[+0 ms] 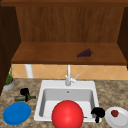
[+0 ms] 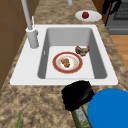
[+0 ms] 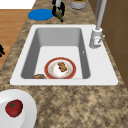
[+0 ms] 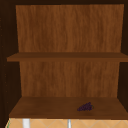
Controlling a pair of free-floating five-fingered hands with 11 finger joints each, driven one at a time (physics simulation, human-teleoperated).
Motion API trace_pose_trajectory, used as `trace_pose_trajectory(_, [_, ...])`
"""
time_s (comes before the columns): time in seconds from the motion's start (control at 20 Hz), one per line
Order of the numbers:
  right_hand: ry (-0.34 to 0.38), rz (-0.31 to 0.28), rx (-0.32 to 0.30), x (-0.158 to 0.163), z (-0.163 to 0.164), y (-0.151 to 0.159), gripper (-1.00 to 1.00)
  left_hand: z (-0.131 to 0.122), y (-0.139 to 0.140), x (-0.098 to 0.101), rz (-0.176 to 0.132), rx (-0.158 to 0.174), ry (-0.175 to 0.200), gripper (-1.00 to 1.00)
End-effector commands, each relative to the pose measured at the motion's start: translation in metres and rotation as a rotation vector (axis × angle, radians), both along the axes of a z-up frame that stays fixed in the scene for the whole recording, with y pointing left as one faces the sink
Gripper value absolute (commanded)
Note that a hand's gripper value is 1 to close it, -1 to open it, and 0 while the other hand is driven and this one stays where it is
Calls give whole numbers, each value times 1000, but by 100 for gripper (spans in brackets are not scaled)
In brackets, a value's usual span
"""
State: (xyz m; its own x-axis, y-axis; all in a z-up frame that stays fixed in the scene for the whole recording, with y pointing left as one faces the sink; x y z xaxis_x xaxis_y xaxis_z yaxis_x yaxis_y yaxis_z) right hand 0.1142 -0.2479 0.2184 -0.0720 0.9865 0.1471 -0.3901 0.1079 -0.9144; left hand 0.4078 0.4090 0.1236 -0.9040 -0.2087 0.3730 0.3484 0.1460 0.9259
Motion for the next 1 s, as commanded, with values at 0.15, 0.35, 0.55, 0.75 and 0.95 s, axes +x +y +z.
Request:
trace_pose_trajectory(0.15, [0,0,0,0,0,0,0,-7,-3,36,-64,14,4,100])
trace_pose_trajectory(0.35, [0,0,0,0,0,0,0,-24,5,29,-99,-14,31,100])
trace_pose_trajectory(0.55, [0,0,0,0,0,0,0,-28,9,39,-95,-49,28,100])
trace_pose_trajectory(0.75, [0,0,0,0,0,0,0,-34,13,39,-107,-78,39,100])
trace_pose_trajectory(0.95, [0,0,0,0,0,0,0,-26,19,29,-58,-135,64,100])
